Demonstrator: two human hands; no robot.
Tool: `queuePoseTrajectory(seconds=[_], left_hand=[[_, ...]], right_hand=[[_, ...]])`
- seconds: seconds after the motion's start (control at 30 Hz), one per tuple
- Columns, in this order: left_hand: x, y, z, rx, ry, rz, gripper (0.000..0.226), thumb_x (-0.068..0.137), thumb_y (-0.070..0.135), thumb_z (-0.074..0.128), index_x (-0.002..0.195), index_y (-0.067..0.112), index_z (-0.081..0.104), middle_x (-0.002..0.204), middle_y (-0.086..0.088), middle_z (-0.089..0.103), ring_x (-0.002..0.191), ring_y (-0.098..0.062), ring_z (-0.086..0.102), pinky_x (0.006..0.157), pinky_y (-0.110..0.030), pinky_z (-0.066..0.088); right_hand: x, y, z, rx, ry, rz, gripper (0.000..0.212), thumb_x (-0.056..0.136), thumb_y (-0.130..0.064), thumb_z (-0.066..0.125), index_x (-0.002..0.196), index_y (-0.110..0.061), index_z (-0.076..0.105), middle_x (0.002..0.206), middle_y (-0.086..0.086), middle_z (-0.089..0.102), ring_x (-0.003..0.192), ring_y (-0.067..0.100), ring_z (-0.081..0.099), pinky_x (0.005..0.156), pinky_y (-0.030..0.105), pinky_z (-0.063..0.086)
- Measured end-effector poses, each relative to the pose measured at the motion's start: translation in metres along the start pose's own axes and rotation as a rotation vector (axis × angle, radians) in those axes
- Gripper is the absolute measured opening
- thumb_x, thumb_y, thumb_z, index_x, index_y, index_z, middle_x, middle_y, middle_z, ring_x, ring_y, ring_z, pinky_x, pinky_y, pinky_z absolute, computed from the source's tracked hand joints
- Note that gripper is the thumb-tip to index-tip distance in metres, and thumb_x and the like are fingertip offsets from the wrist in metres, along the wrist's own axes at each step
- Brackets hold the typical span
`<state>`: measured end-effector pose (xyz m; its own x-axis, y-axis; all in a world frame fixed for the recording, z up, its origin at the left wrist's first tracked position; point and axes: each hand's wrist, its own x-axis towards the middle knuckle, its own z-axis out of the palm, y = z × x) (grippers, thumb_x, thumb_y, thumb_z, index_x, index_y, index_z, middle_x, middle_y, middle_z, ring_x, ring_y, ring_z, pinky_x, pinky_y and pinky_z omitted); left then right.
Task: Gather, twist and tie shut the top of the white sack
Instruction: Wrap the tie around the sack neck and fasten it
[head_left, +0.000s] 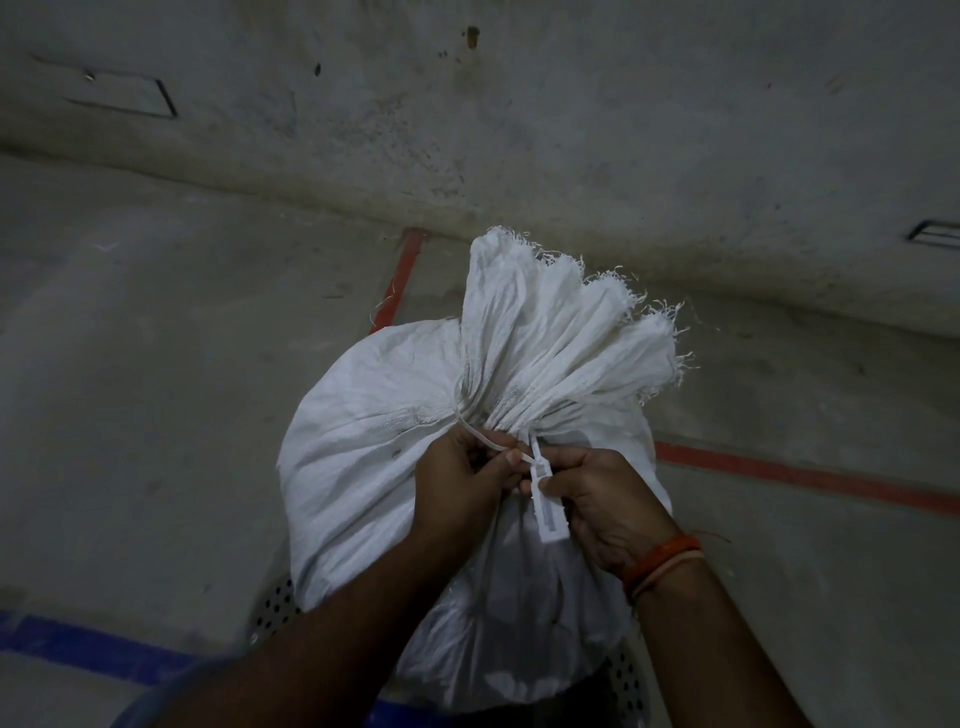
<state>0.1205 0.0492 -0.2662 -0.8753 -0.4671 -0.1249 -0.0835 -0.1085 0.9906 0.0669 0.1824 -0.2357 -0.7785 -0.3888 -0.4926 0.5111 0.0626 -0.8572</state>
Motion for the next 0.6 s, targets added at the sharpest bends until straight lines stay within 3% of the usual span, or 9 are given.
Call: queuePoseTrajectory(seconds=[0.23,0.33,0.6], left_hand=[[-0.0018,0.0050,0.0015,-0.019,-0.017,-0.001,0.014,0.085,-0.002,0.071,0.080,0.010,0.076,0.079,-0.013,0.078,0.073,-0.027,0.075,0.074,-0.044,0.061],[-0.0022,0.0077,0.0024,-0.047,-0.025,-0.013,0.015,0.085,-0.005,0.070,0.078,0.007,0.076,0.078,-0.016,0.077,0.069,-0.025,0.073,0.071,-0.042,0.060],[-0.0009,0.0071,0.0020,0.032,-0.034,0.011,0.013,0.083,-0.001,0.072,0.078,0.011,0.076,0.074,-0.012,0.077,0.069,-0.029,0.075,0.075,-0.051,0.062]], right_hand=[[0.0018,-0.0004,-0.0020,0.025,0.000,0.010,0.041,0.082,0.023,0.045,0.101,0.002,0.074,0.088,0.017,0.077,0.077,0.026,0.072,0.074,0.037,0.057],[0.0024,-0.0001,-0.0024,0.036,-0.015,0.008,0.043,0.082,0.024,0.044,0.098,0.000,0.075,0.087,0.014,0.078,0.074,0.022,0.074,0.073,0.033,0.056],[0.0033,0.0017,-0.0029,0.013,0.001,-0.008,0.041,0.082,0.023,0.044,0.101,0.002,0.075,0.093,0.022,0.076,0.081,0.029,0.072,0.082,0.040,0.056]])
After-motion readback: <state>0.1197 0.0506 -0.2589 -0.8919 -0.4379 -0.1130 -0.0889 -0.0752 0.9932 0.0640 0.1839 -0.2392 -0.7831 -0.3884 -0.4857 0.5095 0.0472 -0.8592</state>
